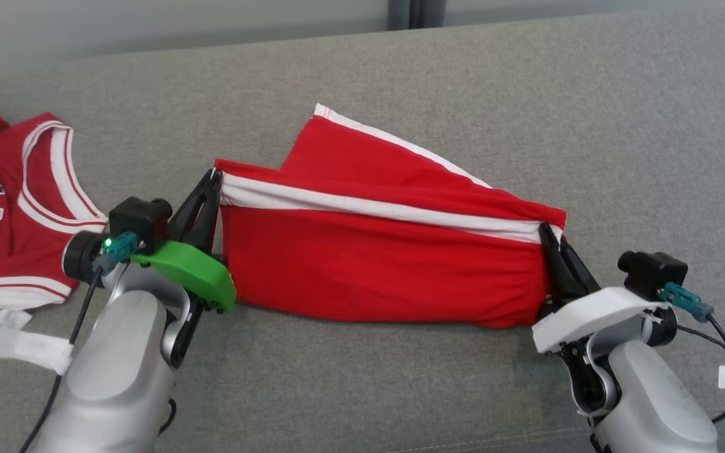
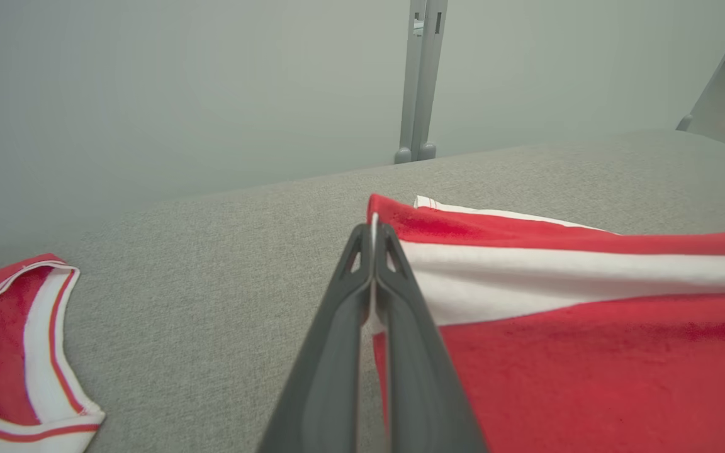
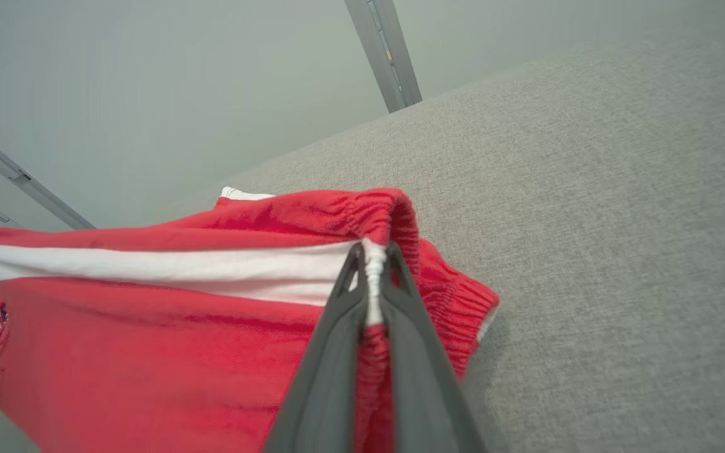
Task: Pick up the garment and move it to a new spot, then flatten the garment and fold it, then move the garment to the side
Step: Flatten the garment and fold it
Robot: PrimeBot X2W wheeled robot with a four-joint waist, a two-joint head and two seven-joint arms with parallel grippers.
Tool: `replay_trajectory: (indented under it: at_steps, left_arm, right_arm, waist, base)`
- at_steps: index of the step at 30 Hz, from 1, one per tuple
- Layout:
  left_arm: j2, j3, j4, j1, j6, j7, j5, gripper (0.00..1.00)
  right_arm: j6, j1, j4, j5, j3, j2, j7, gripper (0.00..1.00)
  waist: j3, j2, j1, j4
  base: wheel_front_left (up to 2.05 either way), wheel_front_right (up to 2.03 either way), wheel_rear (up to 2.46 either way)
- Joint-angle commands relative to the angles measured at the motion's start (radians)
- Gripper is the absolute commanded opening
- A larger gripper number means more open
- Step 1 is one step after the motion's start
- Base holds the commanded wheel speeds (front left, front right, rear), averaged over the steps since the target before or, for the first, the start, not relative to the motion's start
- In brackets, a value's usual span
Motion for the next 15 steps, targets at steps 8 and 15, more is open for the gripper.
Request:
replay_trajectory:
  at_steps: [8,15]
  left_arm:
    - [0.023,-0.083,0.105,-0.190,0.003,-0.001,0.023,0.00]
    - [0.021,-0.140,0.181,-0.304,0.003,-0.001,0.034,0.00]
  right_arm:
    - [-0.002,-0.092,0.009,-0.006,-0.007,0.042,0.000,0.00]
    - [-0.002,-0.104,-0.009,-0.022,-0.030,0.052,0.000,0.00]
  waist:
    - [0.201,0.0000,0.0001,-0.164]
    - [0.238,0.0000,0.0001,-0.199]
  base:
    - [0.00,0.00,0.00]
    - [0.00,0.00,0.00]
